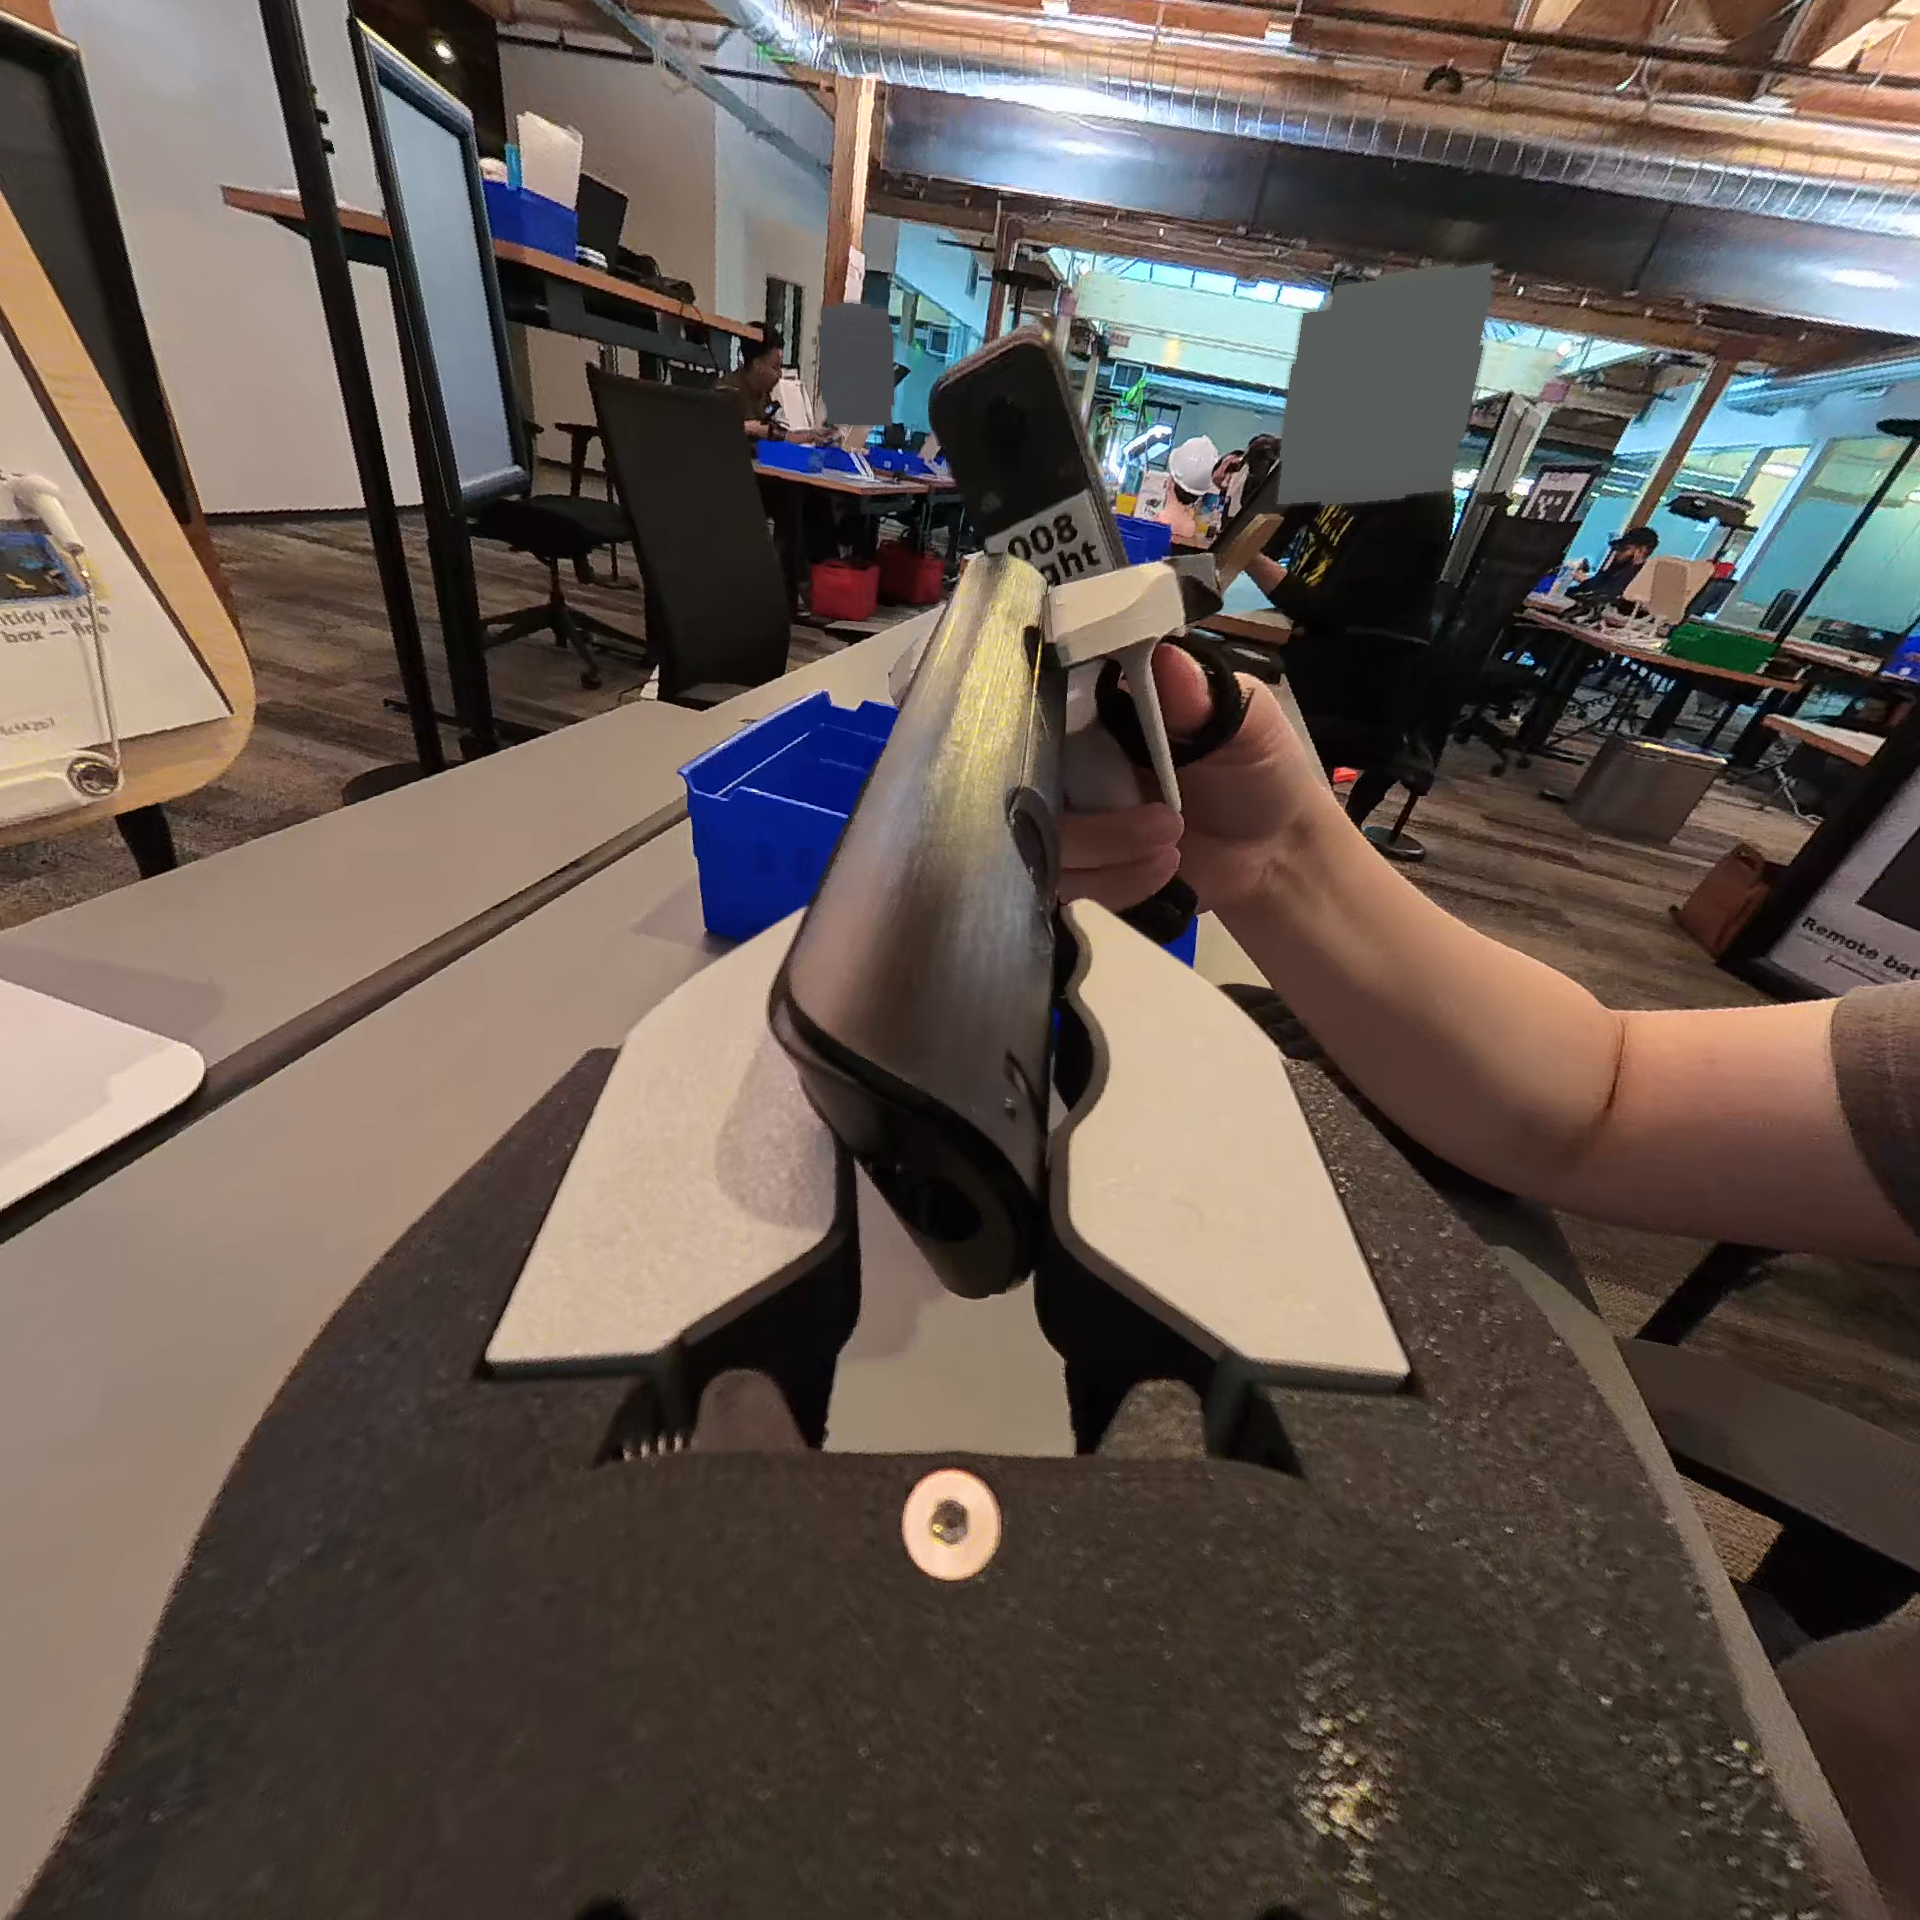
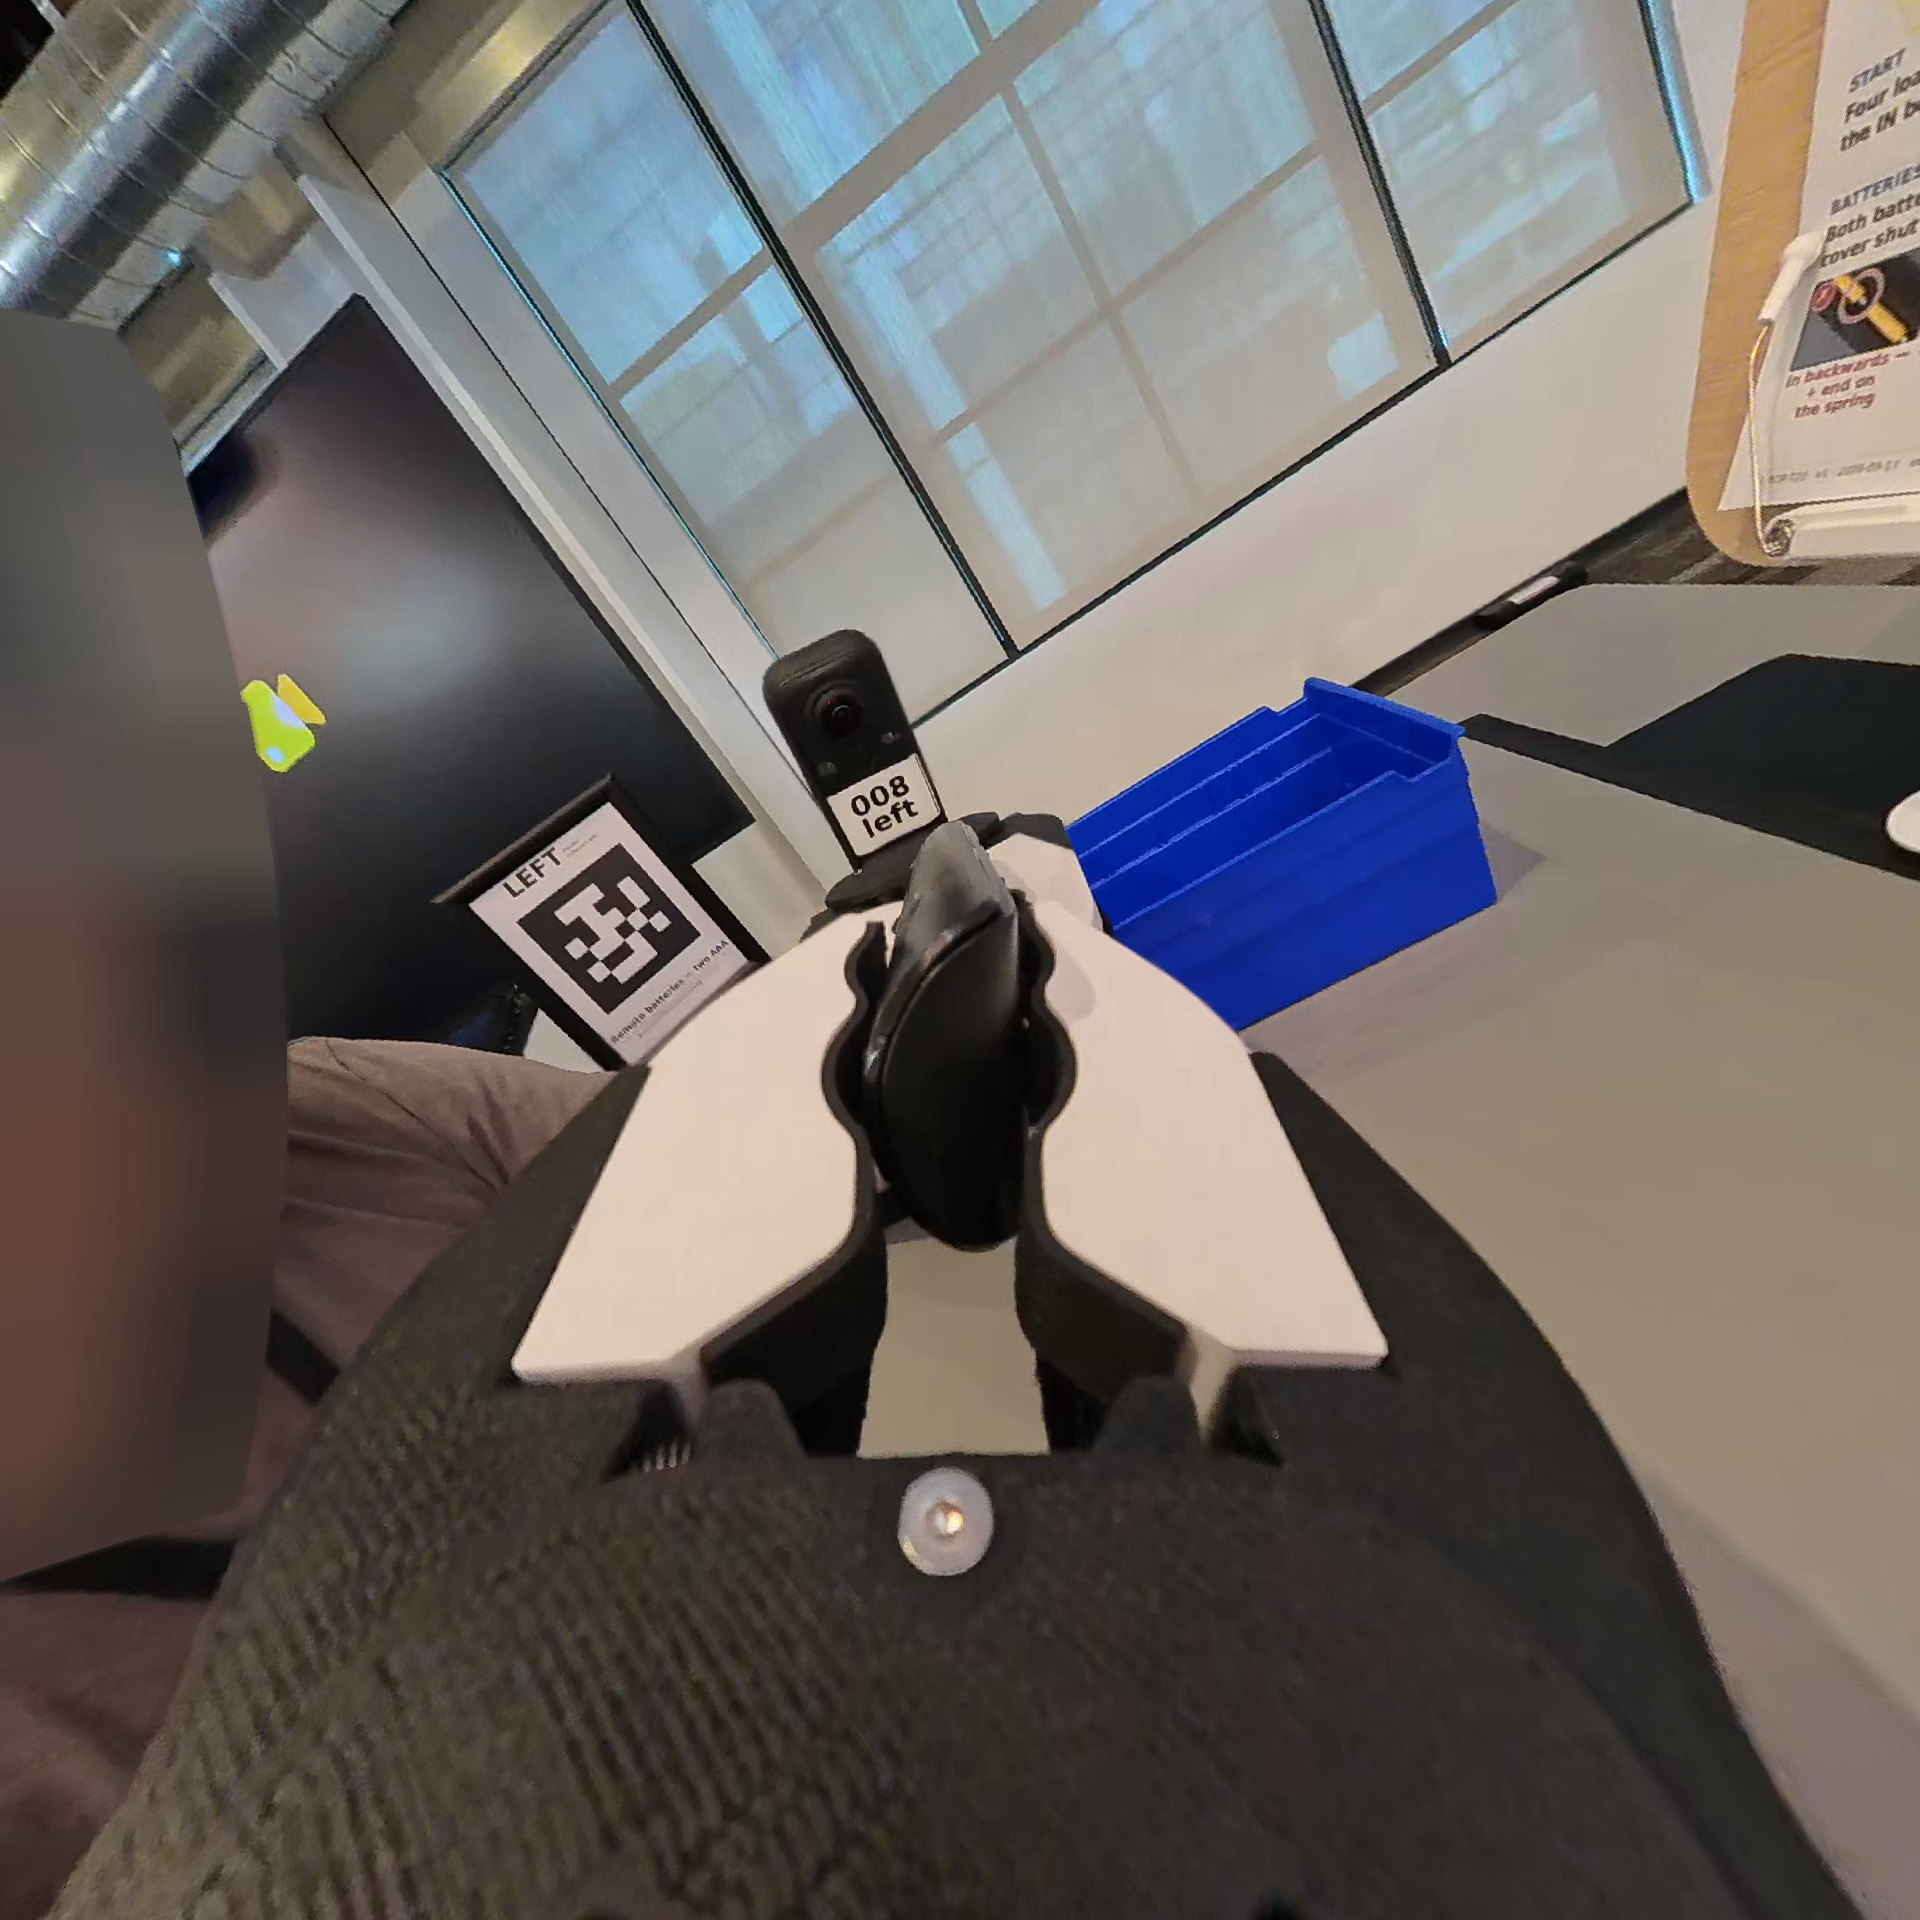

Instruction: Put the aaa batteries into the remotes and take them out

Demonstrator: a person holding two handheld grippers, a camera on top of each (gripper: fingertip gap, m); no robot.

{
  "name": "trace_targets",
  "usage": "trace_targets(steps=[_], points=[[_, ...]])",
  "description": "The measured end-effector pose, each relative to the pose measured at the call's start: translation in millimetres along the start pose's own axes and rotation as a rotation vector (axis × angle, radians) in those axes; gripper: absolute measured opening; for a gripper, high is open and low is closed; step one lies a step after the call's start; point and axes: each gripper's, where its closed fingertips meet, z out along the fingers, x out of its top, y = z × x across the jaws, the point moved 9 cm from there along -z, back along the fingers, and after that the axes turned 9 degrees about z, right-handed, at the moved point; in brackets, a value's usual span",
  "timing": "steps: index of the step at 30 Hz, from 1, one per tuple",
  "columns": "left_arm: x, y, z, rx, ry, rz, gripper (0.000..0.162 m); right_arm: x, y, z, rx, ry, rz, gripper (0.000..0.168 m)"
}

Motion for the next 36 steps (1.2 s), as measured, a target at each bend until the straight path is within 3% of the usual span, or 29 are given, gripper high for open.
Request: trace_targets(steps=[9,22,25,28,31,36], points=[[-0.1,-3.7,-1.9,0.036,-0.031,0.040,0.040,-4.4,9.3,2.1,0.011,0.042,0.106,0.025],[-4.8,-4.0,-0.7,0.039,-0.047,0.015,0.031,-1.5,11.5,2.5,0.062,0.134,0.119,0.029],[-7.6,-9.1,-2.2,0.068,-0.029,-0.047,0.031,1.3,13.4,0.6,-0.079,0.170,0.045,0.057],[-10.2,-14.5,-5.1,0.144,-0.047,-0.051,0.031,5.2,8.4,-1.5,-0.384,0.195,-0.177,0.097],[-12.7,-13.3,-2.7,0.193,-0.087,-0.024,0.031,0.7,-3.3,11.7,-0.632,0.093,-0.359,0.132],[-16.7,-1.5,7.2,0.274,-0.174,0.103,0.031,-15.8,6.3,31.1,-0.729,-0.002,-0.346,0.138]])
